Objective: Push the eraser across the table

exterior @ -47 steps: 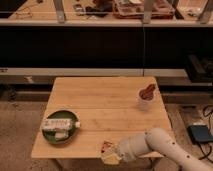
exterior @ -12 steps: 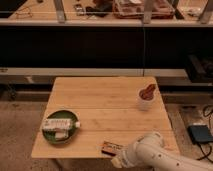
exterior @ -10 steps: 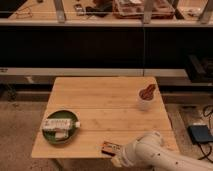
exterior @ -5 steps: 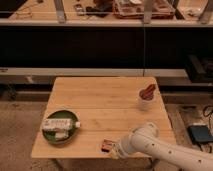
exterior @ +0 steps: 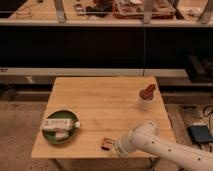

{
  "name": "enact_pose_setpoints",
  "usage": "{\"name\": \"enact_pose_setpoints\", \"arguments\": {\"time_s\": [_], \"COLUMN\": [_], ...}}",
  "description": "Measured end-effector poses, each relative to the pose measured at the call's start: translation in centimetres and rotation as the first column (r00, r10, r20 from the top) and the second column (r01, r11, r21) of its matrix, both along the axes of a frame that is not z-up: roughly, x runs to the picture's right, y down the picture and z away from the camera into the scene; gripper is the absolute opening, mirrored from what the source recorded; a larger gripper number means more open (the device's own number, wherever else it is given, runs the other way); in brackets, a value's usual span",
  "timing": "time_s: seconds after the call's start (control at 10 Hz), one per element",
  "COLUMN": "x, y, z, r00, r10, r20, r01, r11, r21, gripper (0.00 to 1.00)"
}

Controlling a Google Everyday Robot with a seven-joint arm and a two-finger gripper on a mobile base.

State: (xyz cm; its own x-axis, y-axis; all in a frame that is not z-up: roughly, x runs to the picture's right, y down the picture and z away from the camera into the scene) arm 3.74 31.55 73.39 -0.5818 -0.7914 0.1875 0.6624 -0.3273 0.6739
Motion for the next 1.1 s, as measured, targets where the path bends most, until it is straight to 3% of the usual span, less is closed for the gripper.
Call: {"name": "enact_pose_setpoints", "arguments": {"time_s": [0.2, 0.5, 1.1], "x": [0.4, 0.5, 1.7], "y": [1.3, 2.2, -0.4], "z": [-1.0, -0.7, 1.7], "r00": [1.000, 1.000, 0.999], "r10": [-0.004, 0.006, 0.044], "r20": [-0.001, -0.001, -0.026], "r01": [0.004, -0.006, -0.045], "r11": [0.9999, 0.9996, 0.9989], "r21": [-0.013, -0.029, -0.014], "gripper": [0.00, 0.00, 0.00]}}
